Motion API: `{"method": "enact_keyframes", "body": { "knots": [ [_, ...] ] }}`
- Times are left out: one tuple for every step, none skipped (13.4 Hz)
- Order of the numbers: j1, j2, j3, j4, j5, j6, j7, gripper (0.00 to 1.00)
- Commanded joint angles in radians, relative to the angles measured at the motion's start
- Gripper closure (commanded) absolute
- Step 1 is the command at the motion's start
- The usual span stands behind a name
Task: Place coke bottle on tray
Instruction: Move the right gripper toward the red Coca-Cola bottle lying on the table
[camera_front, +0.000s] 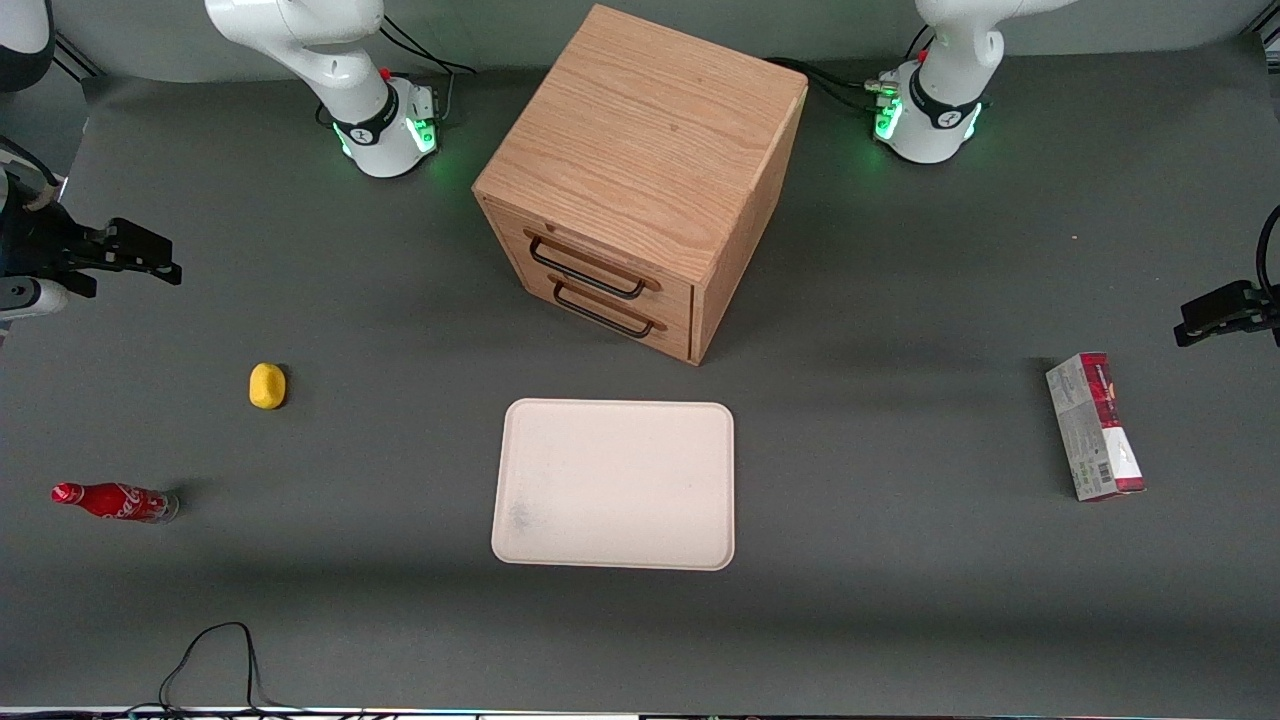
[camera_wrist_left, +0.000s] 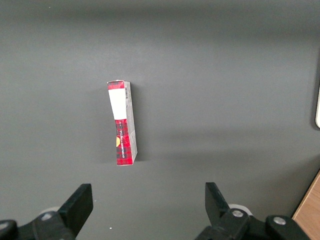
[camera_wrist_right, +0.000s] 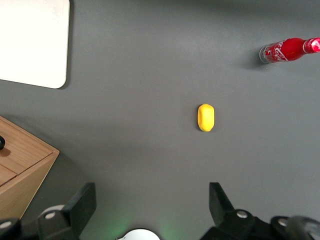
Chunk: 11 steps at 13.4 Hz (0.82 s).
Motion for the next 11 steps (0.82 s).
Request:
{"method": "enact_keyframes", "body": {
  "knots": [
    [0.006, 0.006, -0.009, 0.01, 0.012, -0.013, 0.022, 0.0],
    [0.004, 0.006, -0.009, 0.01, 0.012, -0.013, 0.022, 0.0],
    [0.002, 0.007, -0.011, 0.011, 0.012, -0.013, 0.022, 0.0],
    [0.001, 0.013, -0.021, 0.018, 0.012, -0.012, 0.019, 0.0],
    [-0.001, 0.015, -0.029, 0.019, 0.01, -0.006, 0.008, 0.0],
    [-0.005, 0.016, -0.035, 0.019, 0.007, -0.004, 0.006, 0.0],
    [-0.019, 0.021, -0.064, 0.033, 0.007, 0.002, 0.003, 0.0],
    [-0.024, 0.057, -0.092, 0.083, 0.009, 0.001, -0.015, 0.0],
    [-0.027, 0.118, -0.124, 0.161, 0.012, -0.009, -0.061, 0.0],
    [-0.028, 0.187, -0.165, 0.25, 0.013, -0.021, -0.127, 0.0],
    [-0.036, 0.249, -0.203, 0.325, 0.021, -0.056, -0.189, 0.0]
  ]
}}
